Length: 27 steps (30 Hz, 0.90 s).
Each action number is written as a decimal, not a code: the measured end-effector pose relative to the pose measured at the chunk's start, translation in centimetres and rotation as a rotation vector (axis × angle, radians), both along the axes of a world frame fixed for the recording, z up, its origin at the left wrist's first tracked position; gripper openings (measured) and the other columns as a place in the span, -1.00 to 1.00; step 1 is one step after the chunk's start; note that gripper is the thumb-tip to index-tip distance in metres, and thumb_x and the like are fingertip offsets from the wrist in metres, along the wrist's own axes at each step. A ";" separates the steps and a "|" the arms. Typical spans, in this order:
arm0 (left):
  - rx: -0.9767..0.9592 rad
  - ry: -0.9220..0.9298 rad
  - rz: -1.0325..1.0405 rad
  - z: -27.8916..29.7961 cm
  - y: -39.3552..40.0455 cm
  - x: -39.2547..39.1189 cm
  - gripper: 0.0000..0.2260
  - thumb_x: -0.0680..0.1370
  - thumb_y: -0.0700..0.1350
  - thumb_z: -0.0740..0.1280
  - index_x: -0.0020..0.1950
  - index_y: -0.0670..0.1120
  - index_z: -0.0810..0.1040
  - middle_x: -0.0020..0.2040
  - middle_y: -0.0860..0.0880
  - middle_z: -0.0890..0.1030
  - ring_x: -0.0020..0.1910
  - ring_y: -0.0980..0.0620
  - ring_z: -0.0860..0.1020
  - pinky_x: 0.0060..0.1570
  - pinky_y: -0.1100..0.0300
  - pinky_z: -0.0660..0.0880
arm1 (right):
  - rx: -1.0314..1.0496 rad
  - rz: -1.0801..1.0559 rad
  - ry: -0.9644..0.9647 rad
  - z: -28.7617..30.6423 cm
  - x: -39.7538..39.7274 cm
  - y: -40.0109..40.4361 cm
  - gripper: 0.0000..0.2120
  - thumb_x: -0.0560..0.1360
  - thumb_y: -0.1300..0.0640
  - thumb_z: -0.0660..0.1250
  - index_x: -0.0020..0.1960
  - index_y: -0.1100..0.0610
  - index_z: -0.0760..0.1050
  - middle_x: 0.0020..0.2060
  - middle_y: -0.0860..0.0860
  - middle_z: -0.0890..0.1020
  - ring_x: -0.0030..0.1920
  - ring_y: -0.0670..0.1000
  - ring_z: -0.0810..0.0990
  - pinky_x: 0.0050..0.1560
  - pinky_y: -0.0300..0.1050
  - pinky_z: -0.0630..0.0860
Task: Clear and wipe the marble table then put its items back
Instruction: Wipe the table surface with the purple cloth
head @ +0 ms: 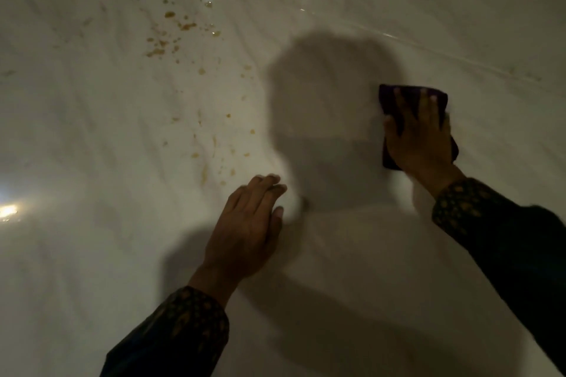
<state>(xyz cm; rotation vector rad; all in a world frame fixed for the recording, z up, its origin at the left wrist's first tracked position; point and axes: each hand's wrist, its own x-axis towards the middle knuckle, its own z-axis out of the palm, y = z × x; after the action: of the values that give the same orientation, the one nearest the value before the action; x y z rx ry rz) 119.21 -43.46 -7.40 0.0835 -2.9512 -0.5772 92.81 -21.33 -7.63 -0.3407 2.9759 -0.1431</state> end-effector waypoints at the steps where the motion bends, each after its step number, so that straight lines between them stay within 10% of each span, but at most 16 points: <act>1: -0.006 0.006 0.005 -0.1 0.0 0.1 -0.67 0.65 -0.07 0.15 0.39 -0.11 0.43 0.44 -0.07 0.40 0.47 -0.06 0.31 0.38 -0.04 0.30 | 0.012 -0.011 -0.004 0.1 0.2 -0.9 -0.43 0.62 -0.20 -0.09 0.58 -0.08 -0.10 0.56 0.18 -0.05 0.55 0.19 -0.10 0.51 0.24 -0.14; 11: 0.009 -0.001 0.045 -0.1 0.4 0.3 -0.65 0.64 -0.04 0.13 0.40 -0.09 0.43 0.43 -0.05 0.42 0.44 -0.05 0.33 0.37 -0.04 0.31 | -0.096 0.384 -0.045 0.3 21.0 1.9 -0.48 0.63 -0.17 -0.10 0.57 -0.12 0.02 0.56 0.09 0.07 0.55 0.17 0.04 0.49 0.21 0.09; 21: 0.003 0.020 0.001 0.0 0.1 0.1 -0.66 0.65 -0.04 0.10 0.38 -0.08 0.43 0.42 -0.04 0.41 0.44 -0.05 0.33 0.38 0.03 0.27 | -0.036 -0.058 -0.031 0.3 9.2 2.9 -0.35 0.53 -0.26 -0.16 0.58 -0.08 -0.04 0.55 0.21 -0.01 0.55 0.21 -0.07 0.50 0.26 -0.11; 27: 0.113 -0.025 -0.068 -0.6 -0.9 -0.1 -0.65 0.59 -0.07 0.20 0.35 -0.13 0.43 0.35 -0.13 0.44 0.30 -0.13 0.40 0.29 0.01 0.32 | -0.034 0.119 -0.007 -0.4 14.5 -7.1 -0.41 0.57 -0.21 -0.13 0.57 -0.08 0.00 0.54 0.23 0.06 0.54 0.25 0.02 0.47 0.27 -0.05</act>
<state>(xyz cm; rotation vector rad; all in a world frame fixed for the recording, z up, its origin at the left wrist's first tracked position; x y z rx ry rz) 119.09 -44.40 -7.99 0.0020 -2.9536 -0.7582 107.31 -28.40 -8.06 -0.5183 2.9399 -0.1820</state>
